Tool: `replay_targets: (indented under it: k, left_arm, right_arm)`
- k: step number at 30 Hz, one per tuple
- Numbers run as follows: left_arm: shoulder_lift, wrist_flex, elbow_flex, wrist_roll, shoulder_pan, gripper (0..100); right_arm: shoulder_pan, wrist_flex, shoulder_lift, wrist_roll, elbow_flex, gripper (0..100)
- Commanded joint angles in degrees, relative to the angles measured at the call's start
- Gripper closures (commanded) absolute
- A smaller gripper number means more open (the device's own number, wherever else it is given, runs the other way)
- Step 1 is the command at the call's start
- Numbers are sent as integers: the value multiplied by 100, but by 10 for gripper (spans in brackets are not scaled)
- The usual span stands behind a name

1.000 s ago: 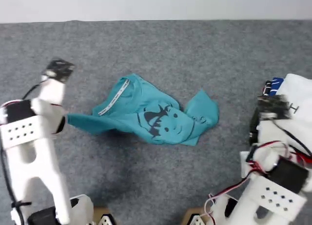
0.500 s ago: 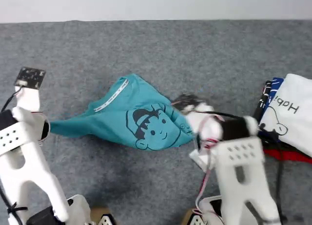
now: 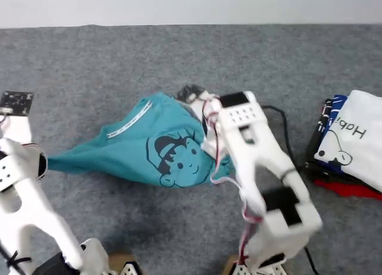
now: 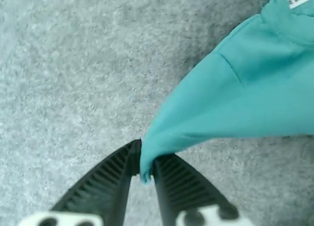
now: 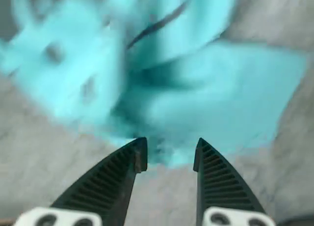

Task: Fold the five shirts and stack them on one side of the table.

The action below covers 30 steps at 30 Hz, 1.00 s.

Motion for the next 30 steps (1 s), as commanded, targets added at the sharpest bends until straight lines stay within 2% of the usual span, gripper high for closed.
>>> replay_targets:
  k: [1,7,14,18,20,24,28,30]
  left_arm:
    - [-255,44,-57,132,-62,994]
    - [-264,220,-330,527,-70,994]
    - [-264,536,-1130,905,-70,994]
    - [-264,519,-1235,932,0,994]
    - [-255,510,-1200,932,62,994]
    - [-229,519,-1191,932,185,994]
    - [-202,492,-1191,1011,281,994]
    - [-202,492,-1191,1073,369,994]
  right_arm:
    - [13,-268,1042,44,-1635,838]
    - [13,-444,2985,44,-4633,838]
    - [-22,1262,4031,44,-8097,838]
    - [-4,1982,4268,44,-9327,838]
    - [-22,2352,4286,44,-9600,838]
    - [-4,2396,4092,18,-9547,853]
    - [-136,2396,3512,18,-8536,917]
    - [-189,2396,3002,18,-7727,918]
